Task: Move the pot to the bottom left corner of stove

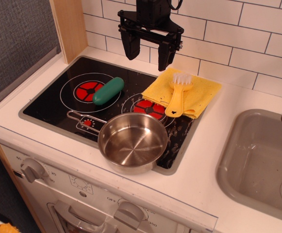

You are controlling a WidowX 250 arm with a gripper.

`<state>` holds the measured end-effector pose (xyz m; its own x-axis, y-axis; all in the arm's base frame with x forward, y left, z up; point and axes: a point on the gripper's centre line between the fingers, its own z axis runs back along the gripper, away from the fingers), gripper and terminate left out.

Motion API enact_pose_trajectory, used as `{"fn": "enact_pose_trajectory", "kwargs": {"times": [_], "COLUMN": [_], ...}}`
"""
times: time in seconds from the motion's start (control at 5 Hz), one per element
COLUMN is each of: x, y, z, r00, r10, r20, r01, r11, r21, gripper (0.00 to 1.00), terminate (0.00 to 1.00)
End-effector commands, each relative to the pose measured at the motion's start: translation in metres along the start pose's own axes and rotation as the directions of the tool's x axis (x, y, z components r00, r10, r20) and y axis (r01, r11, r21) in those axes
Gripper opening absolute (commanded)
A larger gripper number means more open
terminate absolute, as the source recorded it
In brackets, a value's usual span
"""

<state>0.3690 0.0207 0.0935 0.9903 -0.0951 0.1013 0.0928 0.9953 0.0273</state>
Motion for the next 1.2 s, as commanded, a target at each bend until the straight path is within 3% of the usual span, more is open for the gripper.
{"fn": "enact_pose_trajectory", "kwargs": {"times": [0.0, 0.4, 0.6, 0.8, 1.0], "x": [0.000, -0.045, -0.073, -0.093, -0.110], "y": [0.000, -0.058, -0.082, -0.103, -0.109], "z": [0.000, 0.026, 0.025, -0.002, -0.027], "r00": [1.000, 0.996, 0.996, 0.995, 0.997], "r10": [0.000, -0.068, -0.059, -0.093, -0.070], "r20": [0.000, 0.050, 0.074, 0.023, -0.016], "r01": [0.000, 0.068, 0.060, 0.093, 0.070], "r11": [1.000, 0.998, 0.998, 0.995, 0.997], "r21": [0.000, -0.006, -0.018, -0.024, 0.013], "gripper": [1.00, 1.00, 1.00, 1.00, 1.00], "terminate": [0.00, 0.00, 0.00, 0.00, 0.00]}}
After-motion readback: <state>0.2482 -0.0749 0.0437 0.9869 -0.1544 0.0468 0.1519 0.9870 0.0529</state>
